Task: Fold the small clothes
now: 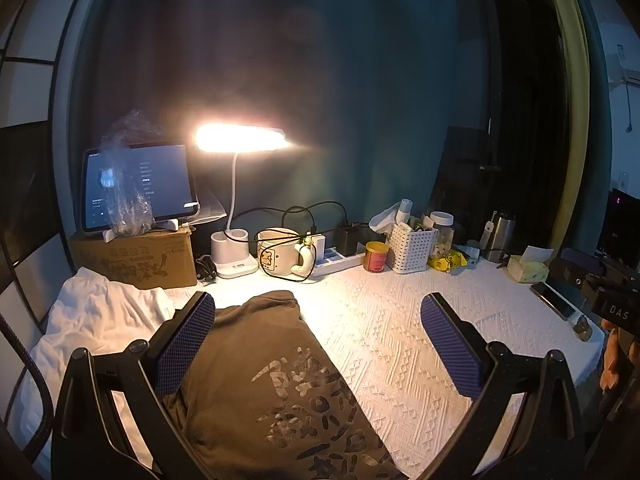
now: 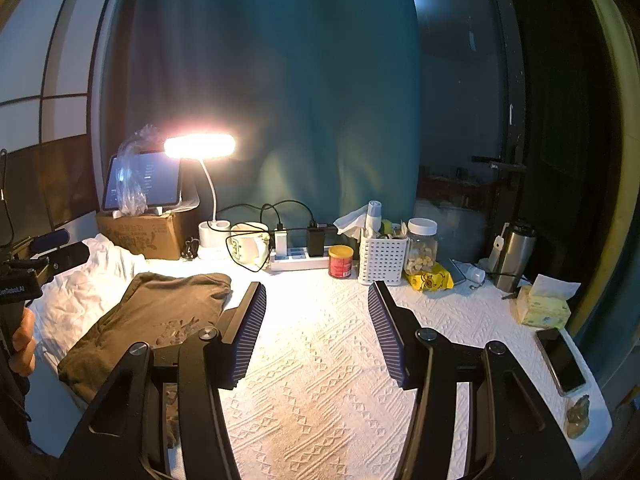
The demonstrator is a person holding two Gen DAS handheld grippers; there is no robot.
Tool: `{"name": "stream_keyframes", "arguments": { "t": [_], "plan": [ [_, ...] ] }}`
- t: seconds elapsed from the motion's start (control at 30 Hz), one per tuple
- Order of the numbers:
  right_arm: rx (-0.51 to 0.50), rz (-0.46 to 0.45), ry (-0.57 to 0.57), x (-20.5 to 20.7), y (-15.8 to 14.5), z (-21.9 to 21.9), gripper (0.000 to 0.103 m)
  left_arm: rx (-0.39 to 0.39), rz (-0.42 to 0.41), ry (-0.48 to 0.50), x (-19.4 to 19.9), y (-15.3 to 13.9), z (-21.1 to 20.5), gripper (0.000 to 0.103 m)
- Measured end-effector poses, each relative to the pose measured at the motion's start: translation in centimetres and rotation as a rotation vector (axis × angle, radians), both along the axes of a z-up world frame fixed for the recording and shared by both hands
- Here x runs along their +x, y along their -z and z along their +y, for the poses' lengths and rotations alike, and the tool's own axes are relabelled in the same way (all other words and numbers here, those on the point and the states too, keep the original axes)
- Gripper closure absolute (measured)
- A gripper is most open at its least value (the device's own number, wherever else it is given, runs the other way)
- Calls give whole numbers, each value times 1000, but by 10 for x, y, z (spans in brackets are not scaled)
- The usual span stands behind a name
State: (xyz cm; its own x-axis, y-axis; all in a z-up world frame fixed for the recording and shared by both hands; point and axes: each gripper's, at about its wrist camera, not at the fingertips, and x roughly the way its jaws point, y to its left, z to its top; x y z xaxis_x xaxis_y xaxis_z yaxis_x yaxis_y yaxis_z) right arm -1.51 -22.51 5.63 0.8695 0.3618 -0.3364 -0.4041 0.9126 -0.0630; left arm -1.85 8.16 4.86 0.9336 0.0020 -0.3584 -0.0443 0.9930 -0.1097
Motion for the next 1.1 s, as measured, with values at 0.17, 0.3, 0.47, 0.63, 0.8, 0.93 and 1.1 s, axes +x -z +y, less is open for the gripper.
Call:
{"name": "stream_keyframes", "arguments": {
  "t": [0.17, 0.3, 0.47, 0.63, 0.8, 0.93, 1.1],
  "plan": [
    [4, 1, 2, 1, 2, 0, 47, 2, 4, 0, 0, 0, -1, 1],
    [3, 2, 1, 1, 3, -1, 47, 3, 3, 0, 0, 0, -1, 1],
    [5, 2, 4, 1, 3, -1, 47, 3, 3, 1, 0, 0, 0, 1],
    [3, 2, 2, 2, 3, -1, 47, 3, 4, 0, 0, 0, 0, 1],
    [3, 4, 3, 2, 4, -1, 47, 4, 4, 1, 1, 0, 0, 1],
    [4, 3, 3, 2, 4, -1, 47, 4, 5, 1, 1, 0, 1, 1],
    [4, 4, 3, 2, 5, -1, 47, 4, 4, 1, 1, 0, 1, 1]
  ]
}}
